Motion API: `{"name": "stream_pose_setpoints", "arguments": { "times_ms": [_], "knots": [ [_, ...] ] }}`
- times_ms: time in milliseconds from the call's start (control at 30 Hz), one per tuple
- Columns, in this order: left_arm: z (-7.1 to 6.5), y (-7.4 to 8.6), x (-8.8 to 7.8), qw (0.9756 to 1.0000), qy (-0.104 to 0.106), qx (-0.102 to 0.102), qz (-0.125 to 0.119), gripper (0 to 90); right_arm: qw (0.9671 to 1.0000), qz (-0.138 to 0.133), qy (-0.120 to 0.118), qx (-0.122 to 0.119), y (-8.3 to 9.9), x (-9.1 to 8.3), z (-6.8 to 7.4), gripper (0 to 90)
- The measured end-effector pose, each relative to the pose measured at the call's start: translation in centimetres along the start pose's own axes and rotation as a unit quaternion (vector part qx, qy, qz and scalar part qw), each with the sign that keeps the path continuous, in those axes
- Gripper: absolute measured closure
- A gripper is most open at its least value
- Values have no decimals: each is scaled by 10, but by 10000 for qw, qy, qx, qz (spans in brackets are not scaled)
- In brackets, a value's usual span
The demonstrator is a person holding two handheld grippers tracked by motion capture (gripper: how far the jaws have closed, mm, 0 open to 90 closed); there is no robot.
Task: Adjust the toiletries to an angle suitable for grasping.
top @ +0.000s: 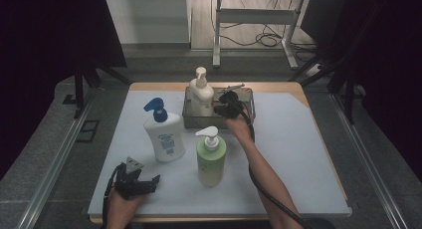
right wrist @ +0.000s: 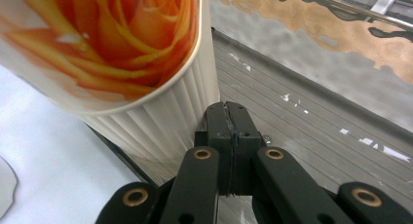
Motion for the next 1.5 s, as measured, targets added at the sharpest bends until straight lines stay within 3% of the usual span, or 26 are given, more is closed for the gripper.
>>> {"name": "stream_pose_setpoints", "arguments": {
  "times_ms": [1233,1500],
  "knots": [
    [0,0,0,10000,0,-4,2,120,9997,92,-164,-147,-7,19,24,897],
    [0,0,0,10000,-3,0,6,120,9990,83,-366,-245,-9,22,35,895]
  ]
}}
Point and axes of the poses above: each handheld gripper's, and its own axes: x roughly forward along the jaws, y roughly out of its underside, z roughly to its left, the point moved 2 cm from there along x, roughly forward along the jaws, and after that the axes turned 4 degrees about -y, right-handed, at the moved point
